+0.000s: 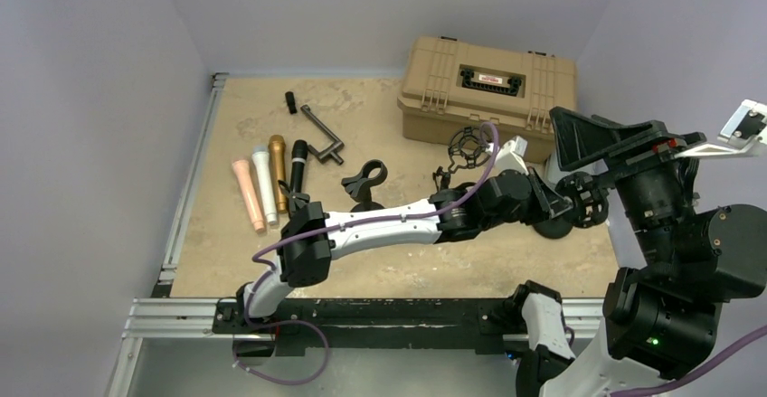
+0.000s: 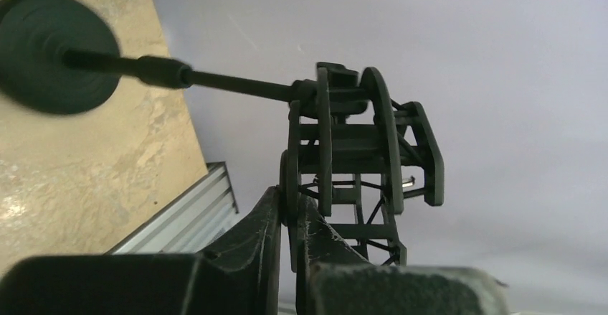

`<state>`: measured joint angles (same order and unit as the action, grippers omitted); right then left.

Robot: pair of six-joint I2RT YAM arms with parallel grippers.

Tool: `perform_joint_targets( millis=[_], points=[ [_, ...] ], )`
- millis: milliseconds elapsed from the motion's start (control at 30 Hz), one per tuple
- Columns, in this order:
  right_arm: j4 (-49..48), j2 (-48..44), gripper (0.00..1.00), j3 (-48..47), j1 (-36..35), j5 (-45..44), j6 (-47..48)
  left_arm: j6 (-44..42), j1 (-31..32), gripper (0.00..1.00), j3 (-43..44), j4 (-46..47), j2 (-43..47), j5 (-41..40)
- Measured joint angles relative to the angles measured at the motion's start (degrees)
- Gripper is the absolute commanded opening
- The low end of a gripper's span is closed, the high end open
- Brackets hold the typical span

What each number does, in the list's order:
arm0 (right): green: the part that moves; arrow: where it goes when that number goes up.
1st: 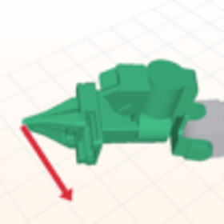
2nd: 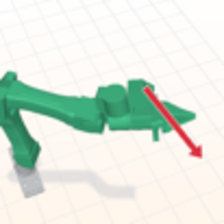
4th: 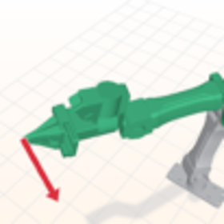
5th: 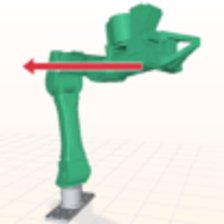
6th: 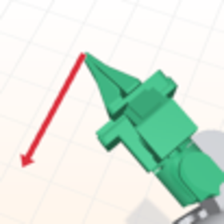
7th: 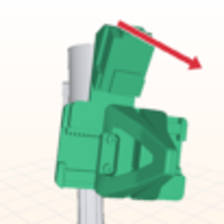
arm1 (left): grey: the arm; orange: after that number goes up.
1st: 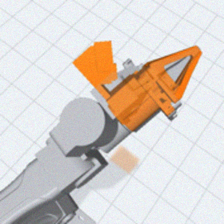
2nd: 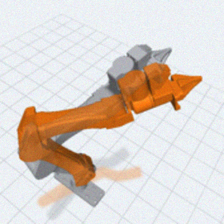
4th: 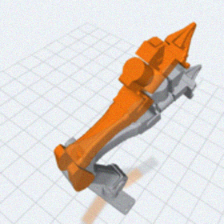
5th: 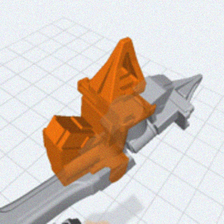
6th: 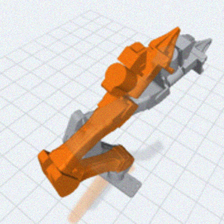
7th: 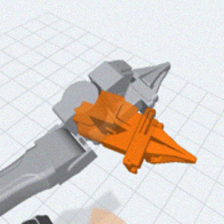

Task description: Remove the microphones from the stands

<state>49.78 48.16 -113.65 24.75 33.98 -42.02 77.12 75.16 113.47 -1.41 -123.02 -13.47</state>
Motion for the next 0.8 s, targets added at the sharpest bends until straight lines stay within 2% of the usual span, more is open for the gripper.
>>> perform_joint_targets(
  millis=[200,533,800],
  points=[
    [0.48,-0.02,0.88,2.56,-0.37,-1.84,5.01,-5.05,-1.4,0.0,0.33,-3.63,0.0,5.64],
    [2.19,0.98,0.88,6.12,-0.48,-4.48,8.2,-10.05,-8.83,0.0,3.54,-14.93,1.53,16.39],
    [2.12,1.03,0.88,6.43,-0.63,-4.5,8.46,-12.02,-11.37,0.0,10.54,-25.57,2.36,17.79]
  ],
)
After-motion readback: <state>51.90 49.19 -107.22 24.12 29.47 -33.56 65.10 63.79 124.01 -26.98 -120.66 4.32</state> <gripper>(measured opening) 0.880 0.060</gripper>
